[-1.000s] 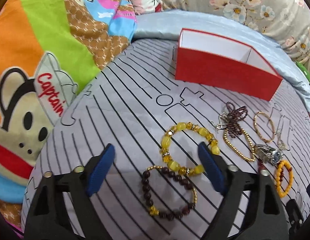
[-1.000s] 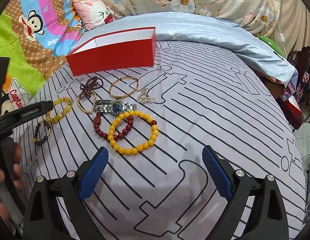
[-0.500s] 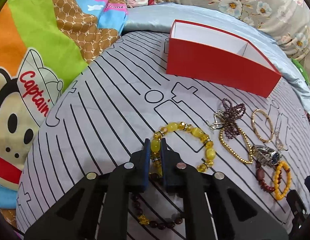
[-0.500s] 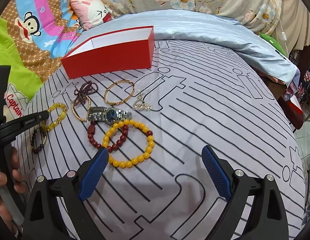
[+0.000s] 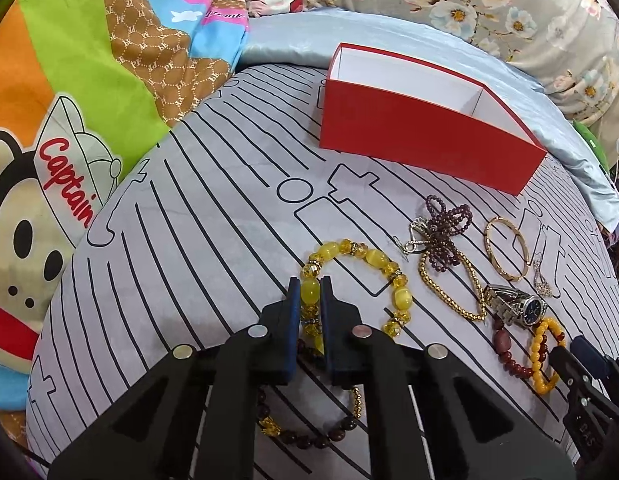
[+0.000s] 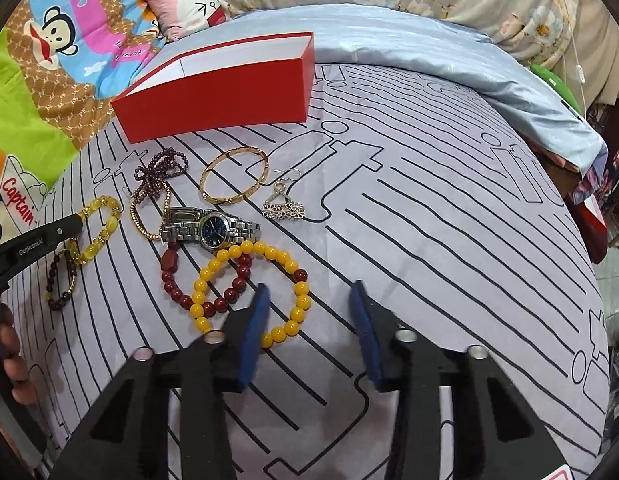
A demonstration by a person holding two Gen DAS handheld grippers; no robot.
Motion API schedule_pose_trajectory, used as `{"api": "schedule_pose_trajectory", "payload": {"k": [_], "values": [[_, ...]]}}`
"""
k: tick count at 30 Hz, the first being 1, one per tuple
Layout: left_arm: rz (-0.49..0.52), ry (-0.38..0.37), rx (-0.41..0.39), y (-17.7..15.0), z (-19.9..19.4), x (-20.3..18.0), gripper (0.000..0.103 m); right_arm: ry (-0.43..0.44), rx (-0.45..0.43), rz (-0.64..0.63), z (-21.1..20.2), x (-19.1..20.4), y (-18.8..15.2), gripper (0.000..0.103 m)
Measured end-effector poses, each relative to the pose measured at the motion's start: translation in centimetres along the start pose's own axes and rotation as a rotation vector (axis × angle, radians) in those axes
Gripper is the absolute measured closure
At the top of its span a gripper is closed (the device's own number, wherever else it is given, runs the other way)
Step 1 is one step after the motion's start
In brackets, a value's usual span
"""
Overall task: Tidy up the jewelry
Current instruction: 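Grasp the yellow translucent bead bracelet with the left gripper while the right gripper grasps the orange bead bracelet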
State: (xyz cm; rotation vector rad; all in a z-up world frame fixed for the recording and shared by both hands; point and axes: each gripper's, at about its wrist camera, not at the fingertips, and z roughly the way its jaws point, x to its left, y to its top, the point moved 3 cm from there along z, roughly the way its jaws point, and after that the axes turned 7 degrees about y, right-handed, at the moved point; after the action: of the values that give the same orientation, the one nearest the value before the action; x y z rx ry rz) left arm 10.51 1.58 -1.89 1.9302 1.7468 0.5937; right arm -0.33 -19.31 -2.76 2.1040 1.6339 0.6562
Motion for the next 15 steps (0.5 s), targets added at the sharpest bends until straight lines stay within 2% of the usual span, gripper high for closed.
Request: {"api": "schedule_pose_trajectory", "payload": {"k": [1, 3, 5, 15], "values": [[0.0, -0.001, 0.0, 0.0, 0.0, 0.0, 0.093, 0.004, -0.001, -0.001, 0.0, 0.0, 0.1, 0.074], [0.003, -0.004, -0.004, 0.1, -0.2, -0.1, 0.094, 0.009, 0.0, -0.004, 0.1, 0.1, 0.2, 0.088], [0.004, -0.012, -0.008, 0.1, -0.5, -0.2, 0.094, 0.026, 0.004, -0.003, 0.2, 0.3, 0.3, 0.094], [0.002, -0.046, -0.05, 0.8, -2.9, -0.4, 0.094, 0.062, -0.04, 0.005, -1.5, 0.4, 0.8, 0.096]]}}
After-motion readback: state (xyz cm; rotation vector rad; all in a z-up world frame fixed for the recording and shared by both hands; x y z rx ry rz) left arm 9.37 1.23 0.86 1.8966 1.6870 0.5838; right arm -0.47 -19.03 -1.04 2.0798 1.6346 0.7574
